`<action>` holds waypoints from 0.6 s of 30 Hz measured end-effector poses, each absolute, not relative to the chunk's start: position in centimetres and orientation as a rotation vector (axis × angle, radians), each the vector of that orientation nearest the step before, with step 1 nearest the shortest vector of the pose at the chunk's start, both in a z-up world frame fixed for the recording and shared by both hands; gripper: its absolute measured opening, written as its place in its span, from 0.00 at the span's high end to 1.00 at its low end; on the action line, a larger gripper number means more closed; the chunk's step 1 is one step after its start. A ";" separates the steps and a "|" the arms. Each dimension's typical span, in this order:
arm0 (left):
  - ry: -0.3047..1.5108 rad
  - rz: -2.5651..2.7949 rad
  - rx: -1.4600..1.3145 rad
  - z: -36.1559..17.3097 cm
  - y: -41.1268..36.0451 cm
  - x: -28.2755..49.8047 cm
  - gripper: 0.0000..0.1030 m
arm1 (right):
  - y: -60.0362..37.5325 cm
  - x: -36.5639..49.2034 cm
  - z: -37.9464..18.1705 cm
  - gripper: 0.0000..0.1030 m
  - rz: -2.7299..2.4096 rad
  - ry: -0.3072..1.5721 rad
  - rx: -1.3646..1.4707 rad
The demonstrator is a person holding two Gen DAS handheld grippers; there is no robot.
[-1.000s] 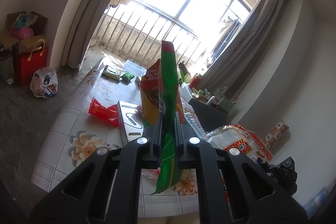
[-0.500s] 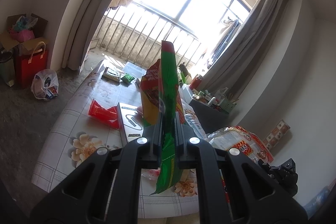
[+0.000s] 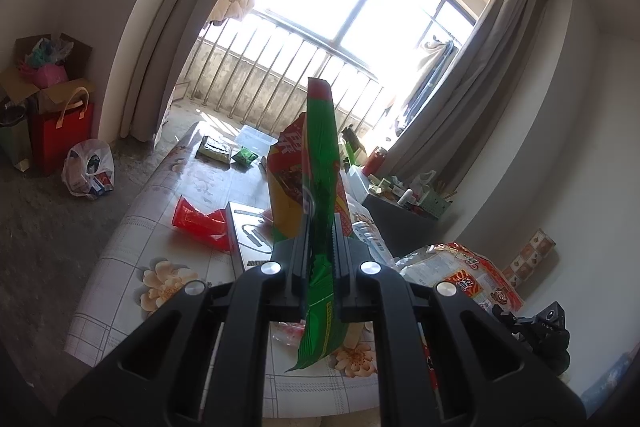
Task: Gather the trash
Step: 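Carry both bags around toward the blue mesh wastebasket on the floor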
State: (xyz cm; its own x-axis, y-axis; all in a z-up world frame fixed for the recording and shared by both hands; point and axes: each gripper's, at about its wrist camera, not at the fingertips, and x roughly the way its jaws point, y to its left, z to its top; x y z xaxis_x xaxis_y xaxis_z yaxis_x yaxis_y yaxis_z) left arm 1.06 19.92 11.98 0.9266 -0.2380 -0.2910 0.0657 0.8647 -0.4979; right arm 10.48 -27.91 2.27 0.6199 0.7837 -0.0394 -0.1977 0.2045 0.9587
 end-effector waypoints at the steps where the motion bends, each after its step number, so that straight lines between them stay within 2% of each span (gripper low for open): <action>1: 0.352 -0.163 -0.504 12.0 19.9 1.0 0.93 | -27.9 10.5 2.3 0.94 0.745 0.606 1.173; 18: 0.327 -0.169 -0.458 14.1 19.4 0.9 0.93 | -27.3 11.6 4.4 0.94 0.765 0.601 1.101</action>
State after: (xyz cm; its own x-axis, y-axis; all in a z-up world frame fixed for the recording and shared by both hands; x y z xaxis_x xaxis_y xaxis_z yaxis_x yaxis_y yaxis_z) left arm 0.89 19.40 14.13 0.9342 -0.2323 -0.2707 0.0869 0.8842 -0.4589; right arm 11.65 -27.31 4.44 0.6061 0.7934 -0.0563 -0.2429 0.2520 0.9367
